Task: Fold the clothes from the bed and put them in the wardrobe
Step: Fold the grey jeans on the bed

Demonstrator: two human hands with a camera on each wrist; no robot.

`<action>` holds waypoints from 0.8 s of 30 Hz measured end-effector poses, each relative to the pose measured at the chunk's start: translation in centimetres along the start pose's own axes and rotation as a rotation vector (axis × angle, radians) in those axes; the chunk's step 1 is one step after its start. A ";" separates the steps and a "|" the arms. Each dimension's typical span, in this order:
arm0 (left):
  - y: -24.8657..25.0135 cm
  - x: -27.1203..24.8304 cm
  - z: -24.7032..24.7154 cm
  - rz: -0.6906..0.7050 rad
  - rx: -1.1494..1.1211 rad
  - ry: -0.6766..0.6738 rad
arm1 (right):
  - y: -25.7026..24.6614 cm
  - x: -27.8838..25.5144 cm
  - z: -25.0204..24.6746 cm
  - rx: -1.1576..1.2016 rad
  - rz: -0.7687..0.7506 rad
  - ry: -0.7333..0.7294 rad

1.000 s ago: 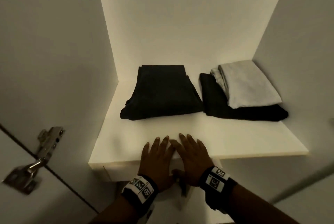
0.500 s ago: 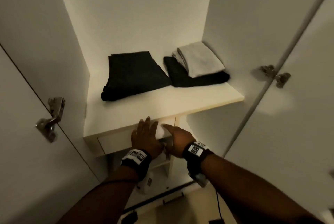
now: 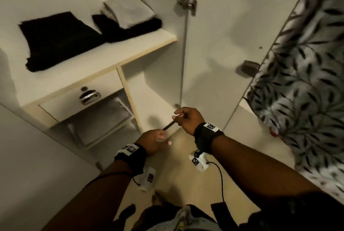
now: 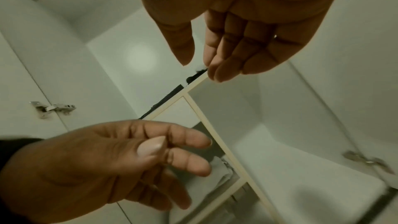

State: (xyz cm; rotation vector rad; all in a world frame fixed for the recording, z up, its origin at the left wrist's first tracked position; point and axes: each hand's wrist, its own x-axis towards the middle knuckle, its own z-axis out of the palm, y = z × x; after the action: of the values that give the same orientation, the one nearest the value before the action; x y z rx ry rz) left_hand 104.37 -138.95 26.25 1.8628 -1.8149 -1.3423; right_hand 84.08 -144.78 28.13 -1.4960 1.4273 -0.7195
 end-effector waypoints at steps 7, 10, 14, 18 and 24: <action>0.7 -6.1 10.7 0.021 0.186 -0.287 | 9.6 -17.4 -3.7 -0.308 0.366 0.063; 0.3 -8.4 14.7 0.102 0.262 -0.446 | 13.5 -25.6 -3.2 -0.382 0.546 0.064; -0.9 -12.0 20.2 0.159 0.256 -0.632 | 17.1 -37.3 0.1 -0.375 0.698 0.182; -3.3 -16.4 24.6 0.280 0.287 -0.689 | 20.0 -49.7 5.7 -0.358 0.875 0.245; -5.6 -26.1 30.9 0.441 0.419 -0.819 | 18.9 -68.7 13.1 -0.354 1.137 0.256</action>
State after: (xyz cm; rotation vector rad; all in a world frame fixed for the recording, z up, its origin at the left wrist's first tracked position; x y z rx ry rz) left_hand 90.89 -101.67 16.57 0.9429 -2.8647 -1.7778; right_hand 76.56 -73.44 17.98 -0.5928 2.3270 0.0736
